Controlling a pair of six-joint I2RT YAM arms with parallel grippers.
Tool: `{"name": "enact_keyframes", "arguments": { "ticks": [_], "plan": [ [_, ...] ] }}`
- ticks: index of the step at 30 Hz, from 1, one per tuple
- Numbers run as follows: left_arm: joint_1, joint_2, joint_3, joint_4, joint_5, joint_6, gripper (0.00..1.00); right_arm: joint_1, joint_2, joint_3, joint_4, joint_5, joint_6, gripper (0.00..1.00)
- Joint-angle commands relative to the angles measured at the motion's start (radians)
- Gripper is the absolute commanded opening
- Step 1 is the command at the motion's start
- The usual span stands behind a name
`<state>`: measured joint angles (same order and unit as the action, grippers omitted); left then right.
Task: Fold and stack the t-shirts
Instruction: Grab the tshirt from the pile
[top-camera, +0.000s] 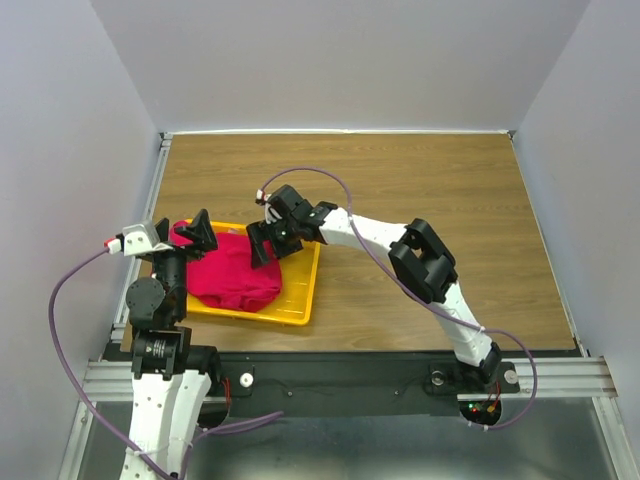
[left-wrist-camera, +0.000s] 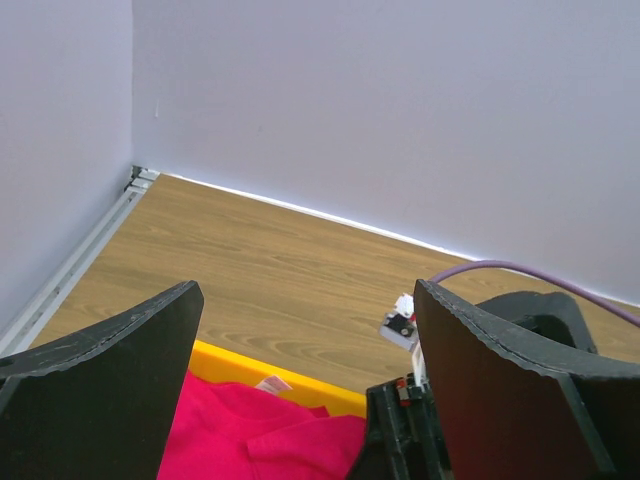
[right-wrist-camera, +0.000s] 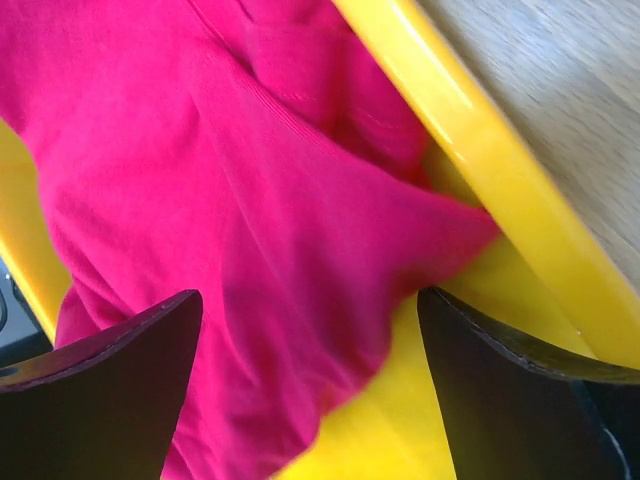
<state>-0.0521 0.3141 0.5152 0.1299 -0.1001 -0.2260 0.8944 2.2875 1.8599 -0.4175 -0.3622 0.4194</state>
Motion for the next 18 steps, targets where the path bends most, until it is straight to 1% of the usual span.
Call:
{"name": "enact_keyframes", "arguments": {
  "ticks": [1,3,4,5,6,7,9,10,11,12,13,14,15,16,18],
  "plan": [
    [0.003,-0.023,0.0,0.05,-0.007,-0.004,0.99,0.021,0.05,0.085,0.031,0.031,0.027,0.87],
    [0.003,-0.024,0.0,0.051,-0.006,-0.004,0.99,0.028,0.059,0.1,0.031,0.013,0.028,0.81],
    [0.003,-0.026,0.0,0.051,-0.004,-0.004,0.99,0.034,0.059,0.108,0.032,0.008,0.027,0.72],
    [0.003,-0.026,0.0,0.051,-0.006,-0.004,0.99,0.035,0.063,0.122,0.032,-0.004,0.025,0.67],
    [0.003,-0.029,0.0,0.051,-0.003,-0.004,0.99,0.038,0.066,0.128,0.034,-0.01,0.021,0.51],
    [0.003,-0.029,0.0,0.051,-0.004,-0.004,0.99,0.038,0.064,0.137,0.033,-0.017,0.018,0.41],
    [0.003,-0.033,0.0,0.051,-0.004,-0.003,0.99,0.041,0.041,0.154,0.032,-0.024,0.006,0.24],
    [0.003,-0.04,-0.001,0.051,-0.004,-0.003,0.99,0.041,0.026,0.162,0.031,-0.026,-0.022,0.11],
    [0.003,-0.041,-0.001,0.051,-0.003,-0.003,0.98,0.038,0.011,0.166,0.031,-0.04,-0.045,0.06],
    [0.003,-0.044,-0.001,0.053,0.002,-0.003,0.98,0.037,-0.012,0.174,0.031,-0.066,-0.074,0.03],
    [0.003,-0.052,-0.001,0.053,0.008,-0.001,0.98,0.026,-0.054,0.191,0.028,-0.108,-0.152,0.01],
    [0.003,-0.058,-0.003,0.056,0.017,-0.003,0.98,0.017,-0.083,0.2,0.028,-0.23,-0.195,0.01],
    [0.003,-0.066,-0.004,0.059,0.02,-0.004,0.98,0.006,-0.106,0.211,0.023,-0.286,-0.243,0.01],
    [0.003,-0.084,-0.007,0.059,0.023,-0.006,0.98,-0.014,-0.164,0.226,0.005,-0.326,-0.339,0.01],
    [0.003,-0.105,-0.012,0.057,0.022,-0.01,0.98,-0.035,-0.216,0.24,-0.021,-0.395,-0.442,0.0]
  ]
}}
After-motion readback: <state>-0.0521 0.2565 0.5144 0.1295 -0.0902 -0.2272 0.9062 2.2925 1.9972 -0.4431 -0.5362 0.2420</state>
